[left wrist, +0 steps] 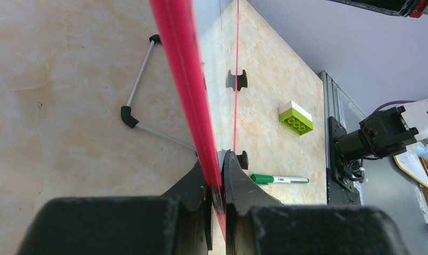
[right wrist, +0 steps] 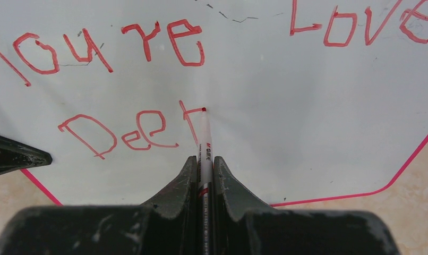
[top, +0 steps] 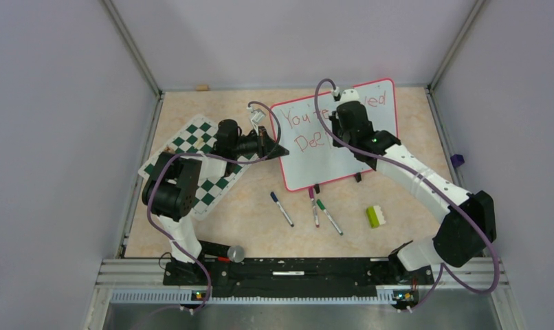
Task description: Write a sentence on the whiteboard
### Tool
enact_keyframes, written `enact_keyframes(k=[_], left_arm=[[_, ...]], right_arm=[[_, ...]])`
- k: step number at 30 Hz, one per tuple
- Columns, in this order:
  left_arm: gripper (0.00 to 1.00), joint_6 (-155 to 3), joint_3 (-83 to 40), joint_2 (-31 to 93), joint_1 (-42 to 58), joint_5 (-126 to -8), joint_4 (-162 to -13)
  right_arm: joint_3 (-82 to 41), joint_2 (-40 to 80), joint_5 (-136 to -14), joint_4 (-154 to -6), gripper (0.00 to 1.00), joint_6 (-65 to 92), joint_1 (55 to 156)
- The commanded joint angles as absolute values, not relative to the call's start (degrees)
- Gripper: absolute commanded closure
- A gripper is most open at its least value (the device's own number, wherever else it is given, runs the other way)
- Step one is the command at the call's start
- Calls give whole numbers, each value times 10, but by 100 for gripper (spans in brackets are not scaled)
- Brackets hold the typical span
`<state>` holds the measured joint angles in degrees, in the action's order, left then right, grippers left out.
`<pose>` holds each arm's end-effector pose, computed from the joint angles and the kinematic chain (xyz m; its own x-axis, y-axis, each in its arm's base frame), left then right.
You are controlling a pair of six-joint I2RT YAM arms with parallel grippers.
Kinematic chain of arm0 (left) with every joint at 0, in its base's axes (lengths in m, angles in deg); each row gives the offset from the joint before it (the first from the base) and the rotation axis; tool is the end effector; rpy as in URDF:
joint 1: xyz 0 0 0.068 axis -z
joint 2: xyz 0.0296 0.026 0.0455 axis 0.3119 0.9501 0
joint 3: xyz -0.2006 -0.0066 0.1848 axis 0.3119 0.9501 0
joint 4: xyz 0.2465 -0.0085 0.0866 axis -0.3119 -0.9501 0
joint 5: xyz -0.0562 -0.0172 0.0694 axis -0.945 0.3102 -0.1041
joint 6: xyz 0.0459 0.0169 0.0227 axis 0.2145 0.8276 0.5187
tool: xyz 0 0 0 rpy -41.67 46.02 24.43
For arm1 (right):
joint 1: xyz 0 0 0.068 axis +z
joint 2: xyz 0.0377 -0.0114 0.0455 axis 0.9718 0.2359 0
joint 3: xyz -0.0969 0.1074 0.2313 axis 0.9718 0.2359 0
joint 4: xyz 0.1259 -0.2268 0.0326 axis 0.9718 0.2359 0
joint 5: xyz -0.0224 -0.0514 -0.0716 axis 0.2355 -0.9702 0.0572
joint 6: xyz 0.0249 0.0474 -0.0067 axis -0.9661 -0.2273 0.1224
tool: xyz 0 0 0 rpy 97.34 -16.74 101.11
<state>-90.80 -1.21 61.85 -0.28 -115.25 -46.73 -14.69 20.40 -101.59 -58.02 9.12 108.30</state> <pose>0.3500 -0.1442 0.1845 -0.5912 -0.0666 -0.8038 0.7649 0.2696 -0.5850 0.2796 0.1610 0.3213 -0.5239 -0.1125 -0.8443 -0.1807 0.9834 -0.0190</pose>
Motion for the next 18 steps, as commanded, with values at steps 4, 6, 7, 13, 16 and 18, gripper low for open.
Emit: enact_keyframes(k=[4,6,7,13,16,18], left_arm=[[100,-787,6,631,9,-1128,-492],[100,-787,6,631,9,-1128,-492],[100,-787,6,631,9,-1128,-492],[100,-787,7,631,9,-1128,-492],[100,-787,7,631,9,-1127,-492],[100,-786,7,630,9,-1127,-493]], right_arm=[[-139,188,-1032,-592,100,92,1071],[-135,186,-1021,-591,100,92,1070],[-134,185,-1014,-591,100,92,1070],[-135,184,-976,-593,100,91,1071],[-137,183,-966,-594,100,91,1070],[-138,182,-960,-595,100,91,1070]])
